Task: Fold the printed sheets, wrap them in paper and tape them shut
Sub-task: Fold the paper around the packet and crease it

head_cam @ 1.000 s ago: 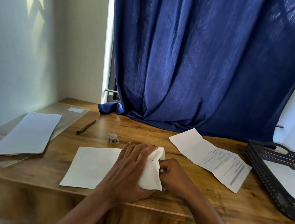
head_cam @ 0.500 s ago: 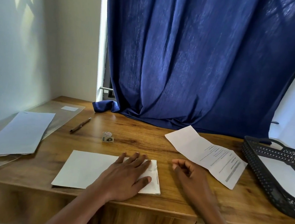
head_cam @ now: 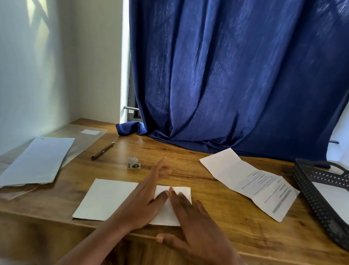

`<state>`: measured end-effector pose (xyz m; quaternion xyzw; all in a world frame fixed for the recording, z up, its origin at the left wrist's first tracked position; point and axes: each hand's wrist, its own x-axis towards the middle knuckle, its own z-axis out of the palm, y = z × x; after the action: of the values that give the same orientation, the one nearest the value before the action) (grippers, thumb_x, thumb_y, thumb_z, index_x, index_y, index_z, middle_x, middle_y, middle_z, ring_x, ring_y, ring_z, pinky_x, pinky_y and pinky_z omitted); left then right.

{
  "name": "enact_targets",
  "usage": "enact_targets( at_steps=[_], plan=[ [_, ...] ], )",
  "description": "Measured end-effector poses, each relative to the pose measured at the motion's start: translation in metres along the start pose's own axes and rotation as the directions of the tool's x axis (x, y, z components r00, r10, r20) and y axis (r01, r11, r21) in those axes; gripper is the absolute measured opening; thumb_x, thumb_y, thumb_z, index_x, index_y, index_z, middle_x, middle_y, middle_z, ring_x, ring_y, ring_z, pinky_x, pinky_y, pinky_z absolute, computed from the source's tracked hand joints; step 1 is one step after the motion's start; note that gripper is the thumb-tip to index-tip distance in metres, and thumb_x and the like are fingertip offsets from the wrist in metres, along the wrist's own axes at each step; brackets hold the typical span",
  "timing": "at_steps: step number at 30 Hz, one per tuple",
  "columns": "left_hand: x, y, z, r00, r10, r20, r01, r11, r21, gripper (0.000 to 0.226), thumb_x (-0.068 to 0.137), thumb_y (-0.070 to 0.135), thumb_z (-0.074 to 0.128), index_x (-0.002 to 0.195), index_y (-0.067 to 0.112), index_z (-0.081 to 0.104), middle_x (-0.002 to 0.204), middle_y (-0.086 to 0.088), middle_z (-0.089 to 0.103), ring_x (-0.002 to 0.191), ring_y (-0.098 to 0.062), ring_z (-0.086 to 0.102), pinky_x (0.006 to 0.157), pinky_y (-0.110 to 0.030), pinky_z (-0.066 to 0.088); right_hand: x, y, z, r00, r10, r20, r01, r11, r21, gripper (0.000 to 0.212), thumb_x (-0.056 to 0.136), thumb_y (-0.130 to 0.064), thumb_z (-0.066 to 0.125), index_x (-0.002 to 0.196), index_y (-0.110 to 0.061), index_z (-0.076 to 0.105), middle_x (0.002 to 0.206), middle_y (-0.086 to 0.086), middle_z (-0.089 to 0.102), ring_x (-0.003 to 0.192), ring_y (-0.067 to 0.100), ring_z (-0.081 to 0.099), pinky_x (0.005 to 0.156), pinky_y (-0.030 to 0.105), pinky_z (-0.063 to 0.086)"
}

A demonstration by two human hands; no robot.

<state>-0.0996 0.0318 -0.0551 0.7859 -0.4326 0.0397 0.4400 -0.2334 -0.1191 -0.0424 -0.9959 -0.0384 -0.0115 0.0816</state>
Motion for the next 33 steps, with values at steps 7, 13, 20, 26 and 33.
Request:
enact_targets(
  at_steps=[7, 13, 20, 26, 33],
  plan=[
    [-0.033, 0.004, -0.033, 0.992, 0.101, 0.073, -0.116, 0.962, 0.247, 0.053, 0.099, 0.064, 0.047, 0.149, 0.053, 0.031, 0.152, 0.041, 0.029, 0.143, 0.013, 0.027, 0.116, -0.029, 0.038, -0.003, 0.011, 0.008, 0.999, -0.009, 0.045, 0.015, 0.990, -0.139, 0.101, 0.084, -0.091, 0.020, 0.160, -0.032, -0.008, 0.166, -0.016, -0.016, 0.153, 0.004, -0.016, 0.122, 0.035, -0.011],
    [-0.076, -0.012, -0.078, 0.903, -0.190, 0.386, -0.097, 0.784, 0.613, 0.096, 0.076, 0.099, 0.035, 0.155, 0.058, 0.000, 0.155, 0.046, -0.012, 0.145, 0.017, -0.020, 0.125, -0.026, -0.013, -0.030, 0.020, 0.016, 0.986, -0.046, -0.163, 0.014, 0.981, -0.193, 0.075, 0.097, -0.076, 0.023, 0.156, -0.031, 0.034, 0.163, -0.014, 0.027, 0.149, 0.005, 0.025, 0.118, 0.037, 0.030],
    [-0.112, -0.049, -0.104, 0.971, 0.036, 0.235, -0.142, 0.882, 0.449, 0.087, 0.080, 0.017, 0.083, 0.144, 0.060, 0.043, 0.152, 0.041, 0.037, 0.145, 0.011, 0.032, 0.122, -0.023, 0.018, -0.054, 0.033, 0.022, 0.954, -0.100, -0.282, 0.072, 0.992, -0.108, 0.063, 0.077, -0.038, 0.063, 0.140, -0.037, 0.056, 0.147, -0.020, 0.053, 0.135, 0.000, 0.048, 0.106, 0.030, 0.043],
    [-0.101, -0.026, -0.109, 1.000, -0.022, -0.014, 0.023, 0.998, 0.066, 0.036, 0.084, 0.020, 0.079, 0.108, 0.047, 0.075, 0.113, 0.019, 0.075, 0.113, -0.004, 0.068, 0.096, -0.037, 0.057, -0.064, 0.038, -0.019, 0.930, 0.081, -0.357, 0.029, 0.956, 0.293, 0.052, 0.084, -0.008, 0.072, 0.109, -0.053, 0.072, 0.116, -0.041, 0.063, 0.112, -0.014, 0.057, 0.088, 0.008, 0.047],
    [-0.044, -0.007, -0.100, 0.934, -0.245, -0.258, 0.168, 0.943, -0.288, 0.034, 0.088, 0.011, 0.075, 0.113, 0.030, 0.063, 0.092, 0.027, 0.076, 0.087, -0.002, 0.074, 0.060, -0.018, 0.059, -0.029, 0.040, -0.062, 0.796, 0.442, -0.413, 0.081, 0.599, 0.796, 0.033, 0.079, -0.029, 0.079, 0.106, -0.040, 0.063, 0.092, -0.021, 0.074, 0.084, 0.002, 0.073, 0.062, 0.018, 0.058]
  ],
)
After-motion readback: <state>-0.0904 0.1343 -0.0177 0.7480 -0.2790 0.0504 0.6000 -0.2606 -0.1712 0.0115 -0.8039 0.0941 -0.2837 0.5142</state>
